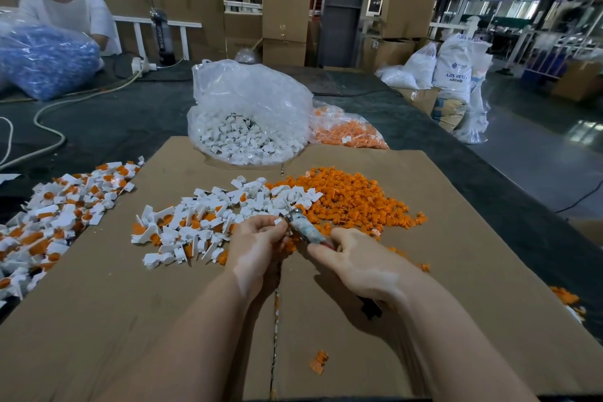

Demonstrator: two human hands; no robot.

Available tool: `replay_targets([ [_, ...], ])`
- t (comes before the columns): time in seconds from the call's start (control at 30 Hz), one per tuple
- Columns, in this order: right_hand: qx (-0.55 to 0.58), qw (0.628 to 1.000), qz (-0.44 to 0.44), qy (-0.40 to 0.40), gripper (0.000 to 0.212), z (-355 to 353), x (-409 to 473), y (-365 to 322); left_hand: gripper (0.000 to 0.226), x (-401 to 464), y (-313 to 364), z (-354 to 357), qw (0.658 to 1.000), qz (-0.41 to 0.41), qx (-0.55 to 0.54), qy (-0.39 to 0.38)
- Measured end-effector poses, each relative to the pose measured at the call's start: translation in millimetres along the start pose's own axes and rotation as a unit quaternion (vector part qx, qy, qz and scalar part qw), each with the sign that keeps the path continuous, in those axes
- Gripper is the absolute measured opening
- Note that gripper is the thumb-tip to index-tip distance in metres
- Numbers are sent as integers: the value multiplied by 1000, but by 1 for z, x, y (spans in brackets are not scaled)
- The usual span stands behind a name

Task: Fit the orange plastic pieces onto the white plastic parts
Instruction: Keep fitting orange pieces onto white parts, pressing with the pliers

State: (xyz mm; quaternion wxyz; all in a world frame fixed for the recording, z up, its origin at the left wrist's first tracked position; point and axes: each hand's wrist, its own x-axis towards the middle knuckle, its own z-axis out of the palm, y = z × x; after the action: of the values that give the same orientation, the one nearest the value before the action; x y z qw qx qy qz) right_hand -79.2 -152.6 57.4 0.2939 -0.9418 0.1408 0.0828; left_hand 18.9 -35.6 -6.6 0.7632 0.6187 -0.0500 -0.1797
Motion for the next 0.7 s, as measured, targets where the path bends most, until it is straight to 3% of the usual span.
replay_targets([
  [0.4,36,998,-6,57,32,16,8,9,9,2,-4,0,999,21,13,29],
  [0.57,48,982,26,180,34,25,13,17,3,2,-7,-3,999,31,3,23],
  [0.7,-105,950,51,289,44,25,25,28,7,-2,-11,-4,988,91,117,43],
])
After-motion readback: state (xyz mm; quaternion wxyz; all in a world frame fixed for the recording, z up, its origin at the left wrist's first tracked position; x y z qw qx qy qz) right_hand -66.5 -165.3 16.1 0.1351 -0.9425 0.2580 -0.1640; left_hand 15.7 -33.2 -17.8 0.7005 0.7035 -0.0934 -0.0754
